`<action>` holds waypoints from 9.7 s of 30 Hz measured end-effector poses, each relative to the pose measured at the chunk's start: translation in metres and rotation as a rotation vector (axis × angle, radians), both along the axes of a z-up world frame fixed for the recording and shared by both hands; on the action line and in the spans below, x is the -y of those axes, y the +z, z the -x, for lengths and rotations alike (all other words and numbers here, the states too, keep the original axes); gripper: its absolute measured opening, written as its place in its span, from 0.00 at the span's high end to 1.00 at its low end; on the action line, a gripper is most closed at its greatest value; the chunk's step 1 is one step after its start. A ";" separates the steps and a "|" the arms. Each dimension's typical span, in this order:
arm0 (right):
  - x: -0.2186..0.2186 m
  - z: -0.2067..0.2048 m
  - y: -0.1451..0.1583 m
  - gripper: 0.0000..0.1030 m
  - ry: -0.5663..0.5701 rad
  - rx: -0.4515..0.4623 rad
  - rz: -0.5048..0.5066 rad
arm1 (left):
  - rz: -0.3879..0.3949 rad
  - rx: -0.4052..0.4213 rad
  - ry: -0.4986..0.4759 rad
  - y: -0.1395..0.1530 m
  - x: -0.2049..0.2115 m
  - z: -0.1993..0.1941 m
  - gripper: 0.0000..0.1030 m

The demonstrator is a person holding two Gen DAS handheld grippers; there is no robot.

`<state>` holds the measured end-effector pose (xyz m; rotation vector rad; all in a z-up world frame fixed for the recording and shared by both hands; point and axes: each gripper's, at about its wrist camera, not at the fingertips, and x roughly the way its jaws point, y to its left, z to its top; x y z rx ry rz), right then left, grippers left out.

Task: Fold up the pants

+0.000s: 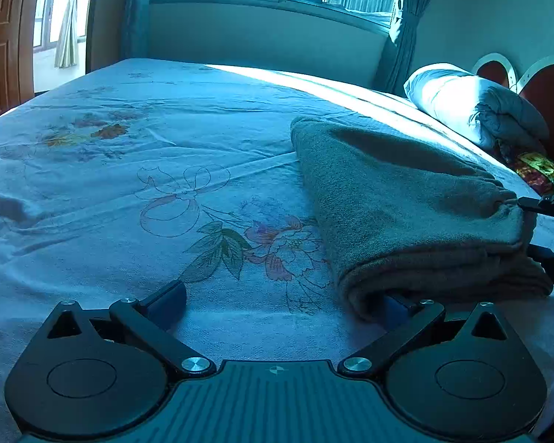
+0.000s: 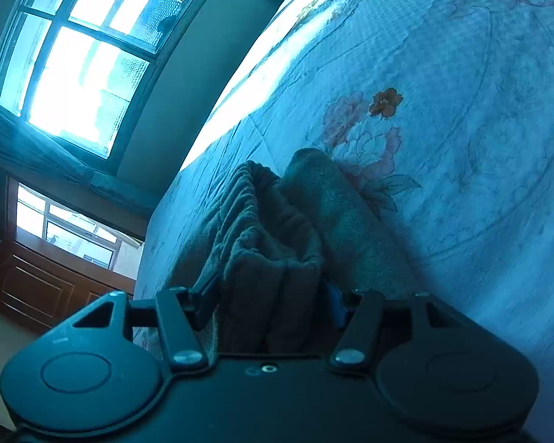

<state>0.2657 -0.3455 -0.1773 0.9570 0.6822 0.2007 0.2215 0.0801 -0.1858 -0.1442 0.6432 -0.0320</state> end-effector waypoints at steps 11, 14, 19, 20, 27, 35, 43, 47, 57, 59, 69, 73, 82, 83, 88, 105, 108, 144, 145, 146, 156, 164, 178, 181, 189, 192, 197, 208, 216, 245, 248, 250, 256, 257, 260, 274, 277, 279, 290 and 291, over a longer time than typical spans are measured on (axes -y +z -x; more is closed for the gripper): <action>-0.021 0.015 0.084 0.78 0.090 0.271 0.045 | 0.007 -0.016 0.085 -0.004 -0.007 -0.004 0.00; -0.003 0.041 0.074 0.79 0.037 0.262 0.074 | 0.019 -0.008 0.076 -0.004 -0.006 -0.004 0.00; 0.016 0.024 -0.009 0.79 -0.021 0.033 0.008 | -0.006 -0.015 0.066 -0.005 -0.004 -0.004 0.00; 0.013 0.025 -0.003 0.79 -0.021 0.044 0.023 | -0.010 -0.016 0.066 -0.004 -0.003 -0.003 0.00; 0.017 0.028 -0.001 0.76 -0.008 0.042 0.040 | -0.016 -0.012 0.049 -0.003 -0.006 0.003 0.00; 0.024 0.047 0.059 0.57 -0.022 0.210 0.288 | 0.016 0.061 0.117 0.025 -0.046 0.019 0.00; -0.059 -0.004 0.052 0.64 0.252 0.155 0.660 | -0.005 -0.039 -0.027 0.023 0.013 -0.070 0.00; -0.032 0.016 0.064 0.63 0.192 0.212 0.651 | -0.054 -0.047 -0.063 0.016 0.016 -0.068 0.00; 0.022 0.021 0.056 0.27 0.084 0.179 0.443 | 0.012 -0.007 -0.026 0.024 -0.006 -0.060 0.00; 0.028 0.015 0.045 0.27 0.075 0.144 0.368 | 0.052 -0.017 -0.033 0.025 -0.008 -0.069 0.00; 0.045 -0.006 0.004 0.22 0.092 0.032 0.106 | 0.296 -0.113 -0.076 0.005 -0.010 -0.107 0.00; 0.048 -0.003 0.017 0.27 0.027 0.083 0.158 | 0.353 -0.105 -0.066 0.006 -0.014 -0.121 0.00; 0.004 -0.037 0.082 0.23 0.087 0.248 0.424 | 0.113 -0.013 -0.022 0.044 0.007 -0.167 0.00; -0.009 -0.046 0.089 0.23 0.127 0.275 0.453 | 0.094 -0.012 -0.016 0.045 0.010 -0.171 0.00; -0.086 -0.090 0.103 0.41 0.321 0.266 0.685 | 0.011 -0.011 -0.027 0.049 0.025 -0.187 0.00; -0.036 -0.072 0.086 0.24 0.264 0.167 0.595 | -0.021 -0.115 -0.089 0.032 0.020 -0.181 0.00; 0.002 -0.057 0.075 0.24 0.218 0.107 0.460 | 0.009 -0.116 -0.087 0.032 0.012 -0.169 0.00; 0.039 -0.048 -0.007 0.27 0.228 -0.020 0.003 | 0.493 -0.201 -0.211 -0.012 -0.006 -0.159 0.00; 0.040 -0.048 -0.007 0.31 0.224 -0.018 0.002 | 0.504 -0.205 -0.229 -0.011 -0.008 -0.160 0.01; 0.044 -0.047 -0.007 0.34 0.213 -0.019 -0.011 | 0.509 -0.210 -0.240 -0.010 -0.009 -0.160 0.04; 0.060 -0.029 -0.012 0.44 0.206 -0.024 -0.063 | 0.719 -0.254 -0.257 -0.024 -0.037 -0.153 0.12; 0.068 -0.014 -0.018 0.43 0.175 -0.027 -0.124 | 0.885 -0.286 -0.143 -0.039 -0.042 -0.135 0.33; 0.052 -0.045 -0.025 0.46 0.223 -0.023 -0.122 | 0.979 -0.326 -0.139 -0.060 -0.033 -0.156 0.58; 0.051 -0.042 -0.021 0.65 0.222 -0.009 -0.122 | 0.973 -0.317 -0.136 -0.065 -0.031 -0.156 0.69; 0.046 -0.041 0.004 0.70 0.246 0.056 -0.091 | 0.934 -0.259 -0.144 -0.043 -0.028 -0.156 0.73; 0.043 -0.051 0.018 0.70 0.270 0.084 -0.083 | 0.933 -0.226 -0.158 -0.028 -0.033 -0.159 0.73; 0.025 -0.089 0.038 0.70 0.321 0.130 -0.071 | 0.916 -0.159 -0.162 -0.005 -0.054 -0.180 0.73; -0.027 -0.219 0.016 0.61 0.340 0.142 -0.063 | 0.830 -0.098 -0.049 -0.008 -0.120 -0.279 0.73; -0.022 -0.196 0.008 0.42 0.240 0.149 0.146 | 0.711 -0.075 0.054 -0.031 -0.118 -0.275 0.58; -0.041 0.052 0.091 0.05 0.271 0.193 0.510 | 0.210 0.008 0.115 0.043 -0.071 0.000 0.00; -0.044 0.091 0.104 0.05 0.255 0.213 0.556 | 0.218 0.043 0.107 0.057 -0.058 0.040 0.00; -0.043 0.112 0.111 0.05 0.257 0.227 0.573 | 0.208 0.067 0.101 0.067 -0.052 0.063 0.00; -0.049 0.162 0.140 0.05 0.270 0.285 0.660 | 0.173 0.128 0.058 0.105 -0.035 0.121 0.00; -0.051 0.171 0.146 0.05 0.273 0.299 0.667 | 0.159 0.134 0.049 0.111 -0.030 0.128 0.00; -0.059 0.193 0.160 0.05 0.290 0.345 0.676 | 0.135 0.168 0.007 0.128 -0.015 0.147 0.00; -0.081 0.255 0.208 0.05 0.280 0.467 0.751 | 0.048 0.275 -0.006 0.185 0.034 0.218 0.00; -0.089 0.254 0.199 0.05 0.306 0.455 0.773 | 0.044 0.280 -0.022 0.186 0.035 0.220 0.00; -0.092 0.252 0.195 0.05 0.303 0.444 0.781 | 0.039 0.274 -0.028 0.185 0.034 0.219 0.00; -0.086 0.259 0.199 0.05 0.276 0.443 0.781 | 0.036 0.271 -0.022 0.186 0.031 0.217 0.00; -0.085 0.260 0.200 0.05 0.272 0.446 0.778 | 0.045 0.272 -0.025 0.187 0.031 0.217 0.00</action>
